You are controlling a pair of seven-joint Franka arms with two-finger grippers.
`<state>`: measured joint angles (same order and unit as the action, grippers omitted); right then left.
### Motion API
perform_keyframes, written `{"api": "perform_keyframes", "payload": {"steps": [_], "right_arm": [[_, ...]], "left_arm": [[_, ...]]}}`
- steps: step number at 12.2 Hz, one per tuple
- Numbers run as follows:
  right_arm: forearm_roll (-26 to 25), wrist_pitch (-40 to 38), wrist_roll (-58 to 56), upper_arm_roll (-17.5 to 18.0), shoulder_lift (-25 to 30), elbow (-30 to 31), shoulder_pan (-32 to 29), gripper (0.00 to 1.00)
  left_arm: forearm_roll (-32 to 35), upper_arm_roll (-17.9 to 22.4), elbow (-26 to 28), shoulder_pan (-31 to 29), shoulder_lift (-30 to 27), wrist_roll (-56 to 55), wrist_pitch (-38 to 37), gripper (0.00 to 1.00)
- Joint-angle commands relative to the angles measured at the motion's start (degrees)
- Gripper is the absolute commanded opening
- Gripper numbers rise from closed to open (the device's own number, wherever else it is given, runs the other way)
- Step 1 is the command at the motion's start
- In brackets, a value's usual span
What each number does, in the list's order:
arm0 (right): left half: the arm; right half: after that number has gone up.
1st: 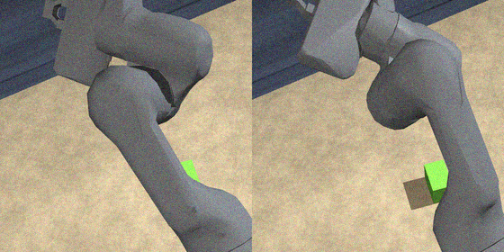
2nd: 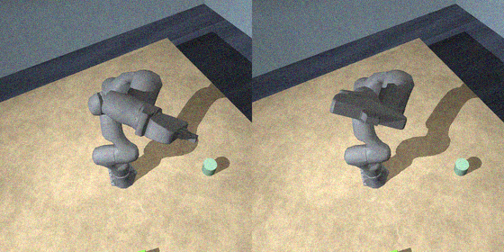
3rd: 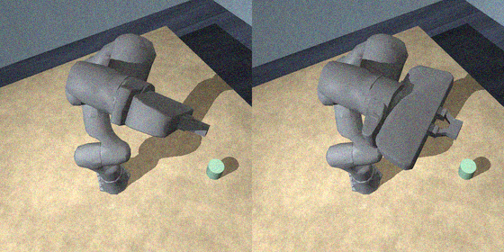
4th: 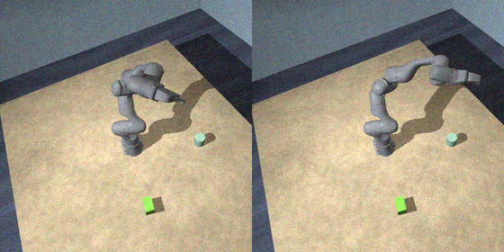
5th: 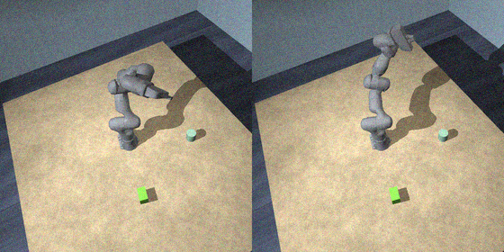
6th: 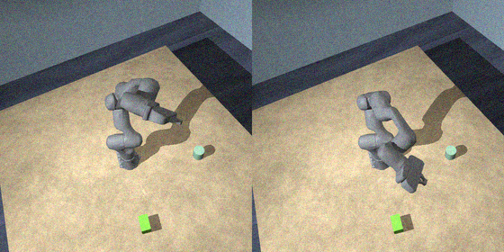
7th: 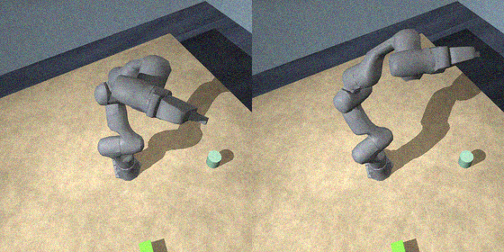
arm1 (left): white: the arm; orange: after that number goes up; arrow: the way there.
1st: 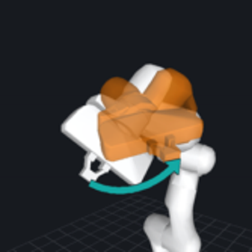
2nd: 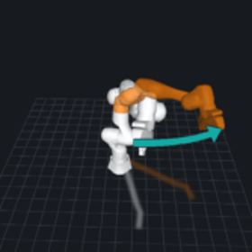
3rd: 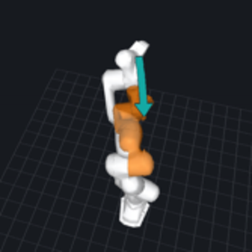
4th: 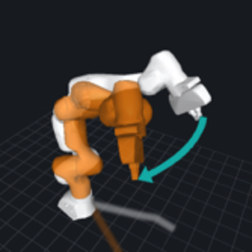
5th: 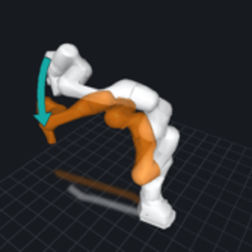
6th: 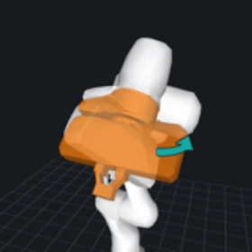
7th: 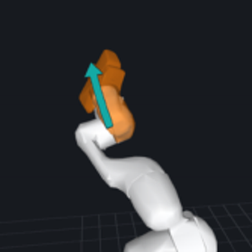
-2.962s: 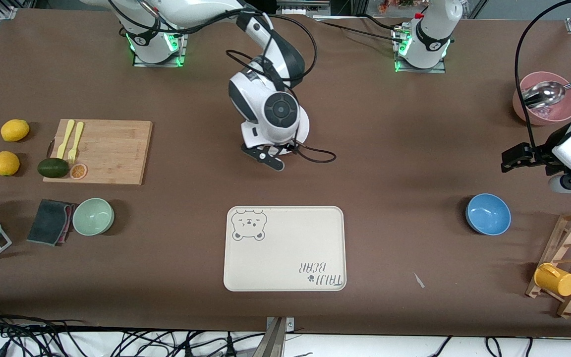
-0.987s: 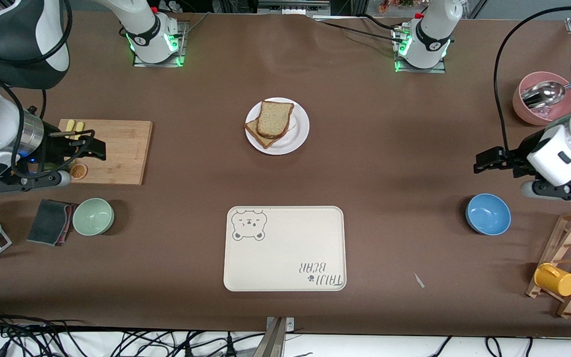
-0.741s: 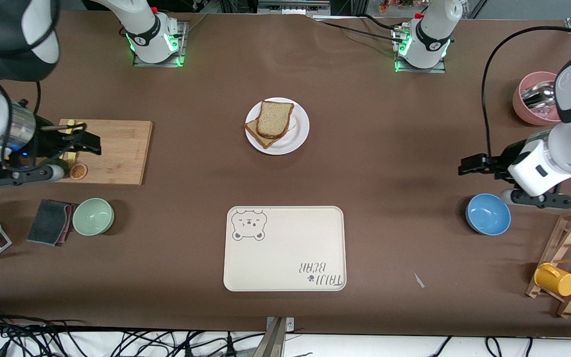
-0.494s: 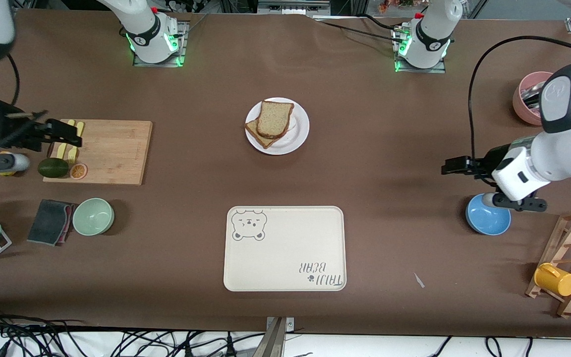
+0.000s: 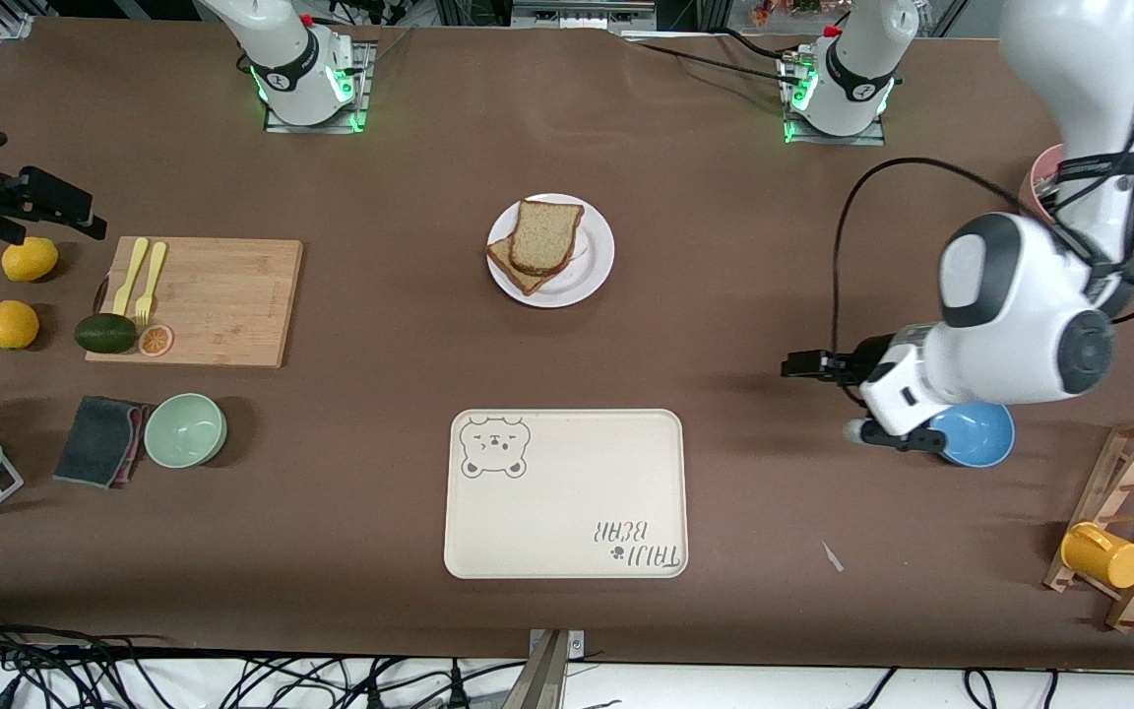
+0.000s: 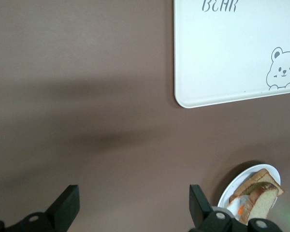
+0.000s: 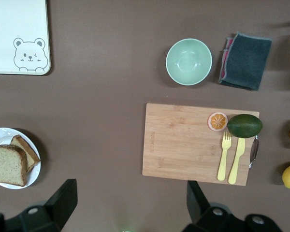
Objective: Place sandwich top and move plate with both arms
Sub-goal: 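Reach the left gripper to the rim of the white plate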
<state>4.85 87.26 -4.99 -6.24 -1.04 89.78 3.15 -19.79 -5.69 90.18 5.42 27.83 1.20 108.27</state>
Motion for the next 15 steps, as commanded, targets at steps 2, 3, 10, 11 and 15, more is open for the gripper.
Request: {"api": "perform_keyframes", "payload": {"steps": [2,3,10,11,15], "right_arm": [[-2.04,1.77,-0.37,2.19,2.18,3.29,-2.97,1.0],[-3.26,3.43,-0.03,4.46,2.18,3.56,-3.23,1.0],[-5.12,5.12,0.77,7.47,2.89,5.05,-4.47,1.0],[-5.03,5.12,0.77,7.29,2.62,4.88,-4.47,1.0],[-4.86,5.2,0.85,6.5,2.71,4.96,-4.03,1.0]], "left_arm": [[-5.58,-2.92,7.1,0.12,-1.64,0.82,5.54,1.0],[-7.96,-3.53,7.46,0.47,-1.38,1.51,5.63,1.0],[-36.87,-6.52,21.25,0.47,-0.85,38.04,13.1,1.0],[-38.37,-7.13,22.05,0.56,0.19,40.87,13.19,1.0],[-48.3,-10.92,21.53,2.31,7.4,45.55,13.37,1.0]]}}
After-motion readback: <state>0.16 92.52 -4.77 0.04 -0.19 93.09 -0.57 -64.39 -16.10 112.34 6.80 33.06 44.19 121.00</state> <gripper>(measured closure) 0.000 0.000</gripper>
